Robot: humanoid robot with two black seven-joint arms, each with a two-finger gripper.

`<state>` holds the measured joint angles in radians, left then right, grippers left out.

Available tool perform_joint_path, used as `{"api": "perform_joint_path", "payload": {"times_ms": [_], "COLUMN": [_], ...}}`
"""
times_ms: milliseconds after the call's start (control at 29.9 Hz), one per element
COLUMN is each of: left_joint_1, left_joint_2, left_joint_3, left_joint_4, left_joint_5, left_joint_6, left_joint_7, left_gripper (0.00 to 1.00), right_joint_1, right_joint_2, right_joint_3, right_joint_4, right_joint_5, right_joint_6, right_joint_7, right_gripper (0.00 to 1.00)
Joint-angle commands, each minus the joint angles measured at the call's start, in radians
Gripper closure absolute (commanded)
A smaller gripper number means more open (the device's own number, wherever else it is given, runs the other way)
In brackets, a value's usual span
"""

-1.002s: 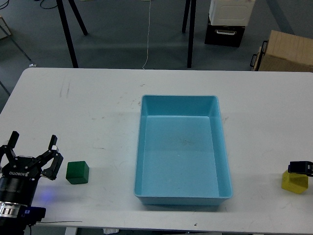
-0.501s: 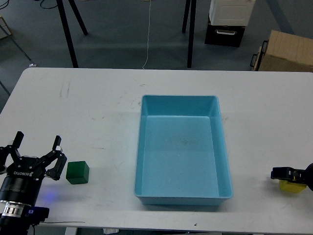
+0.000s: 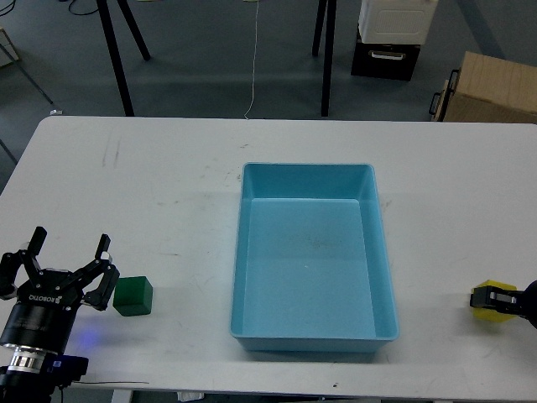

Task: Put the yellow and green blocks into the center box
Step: 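Carry the yellow cube into the blue bin and release it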

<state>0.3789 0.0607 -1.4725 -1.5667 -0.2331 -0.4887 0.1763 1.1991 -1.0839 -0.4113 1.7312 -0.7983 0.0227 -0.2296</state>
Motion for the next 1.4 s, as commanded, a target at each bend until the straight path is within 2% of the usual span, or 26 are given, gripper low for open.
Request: {"api": "perform_joint_path", "payload": {"times_ms": [0, 100, 200, 301, 468, 601, 735, 768, 802, 868, 902, 935, 1002, 1236, 1370], "left_joint_1": [0.000, 0.000, 0.000, 0.002, 0.002, 0.002, 0.000, 0.000, 0.000, 0.000, -0.002, -0.002, -0.002, -0.003, -0.005], "left_joint_2": [-0.002, -0.002, -0.002, -0.002, -0.010, -0.009, -0.010, -0.010, -0.010, -0.010, -0.010, -0.010, -0.010, -0.010, -0.010], "left_joint_3": [0.000, 0.000, 0.000, 0.000, 0.000, -0.005, 0.000, 0.000, 0.000, 0.000, 0.000, 0.000, 0.000, 0.000, 0.000], "left_joint_4": [0.000, 0.000, 0.000, 0.000, 0.000, 0.000, 0.002, 0.002, 0.002, 0.002, 0.002, 0.004, 0.010, 0.016, 0.017], "left_joint_5": [0.000, 0.000, 0.000, 0.000, 0.000, -0.002, 0.000, 0.000, 0.000, 0.000, 0.000, 0.000, 0.000, 0.000, 0.000], "left_joint_6": [0.000, 0.000, 0.000, 0.000, 0.000, 0.000, 0.000, 0.000, 0.000, 0.000, 0.000, 0.000, 0.000, 0.000, 0.000], "left_joint_7": [0.000, 0.000, 0.000, -0.001, -0.001, -0.001, -0.001, -0.001, -0.001, -0.001, -0.001, -0.001, -0.001, 0.000, 0.000], "left_gripper": [0.00, 0.00, 0.00, 0.00, 0.00, 0.00, 0.00, 0.00, 0.00, 0.00, 0.00, 0.00, 0.00, 0.00, 0.00], "right_joint_1": [0.013, 0.046, 0.117, 0.151, 0.142, 0.142, 0.142, 0.142, 0.142, 0.142, 0.140, 0.140, 0.140, 0.152, 0.155], "right_joint_2": [0.031, 0.128, 0.244, 0.418, 0.700, 0.769, 0.779, 0.779, 0.777, 0.774, 0.773, 0.772, 0.771, 0.751, 0.649], "right_joint_3": [0.165, 0.273, 0.289, 0.260, 0.122, 0.025, 0.002, -0.004, -0.010, -0.014, -0.014, -0.014, -0.014, -0.001, 0.069], "right_joint_4": [0.002, 0.002, -0.004, -0.054, -0.235, -0.254, -0.251, -0.249, -0.249, -0.248, -0.248, -0.248, -0.248, -0.246, -0.249], "right_joint_5": [0.123, 0.328, 0.468, 0.502, 0.495, 0.492, 0.484, 0.479, 0.476, 0.470, 0.470, 0.470, 0.472, 0.487, 0.490], "right_joint_6": [0.042, 0.072, 0.074, 0.066, 0.028, -0.065, -0.093, -0.096, -0.099, -0.115, -0.124, -0.132, -0.136, -0.138, -0.130], "right_joint_7": [0.015, 0.016, 0.015, 0.009, 0.000, -0.039, -0.046, -0.050, -0.050, -0.050, -0.050, -0.050, -0.050, -0.050, -0.048], "right_gripper": [1.00, 1.00, 0.99, 0.99, 0.99, 0.97, 0.91, 0.87, 0.77, 0.69, 0.62, 0.50, 0.00, 0.00, 0.00]}}
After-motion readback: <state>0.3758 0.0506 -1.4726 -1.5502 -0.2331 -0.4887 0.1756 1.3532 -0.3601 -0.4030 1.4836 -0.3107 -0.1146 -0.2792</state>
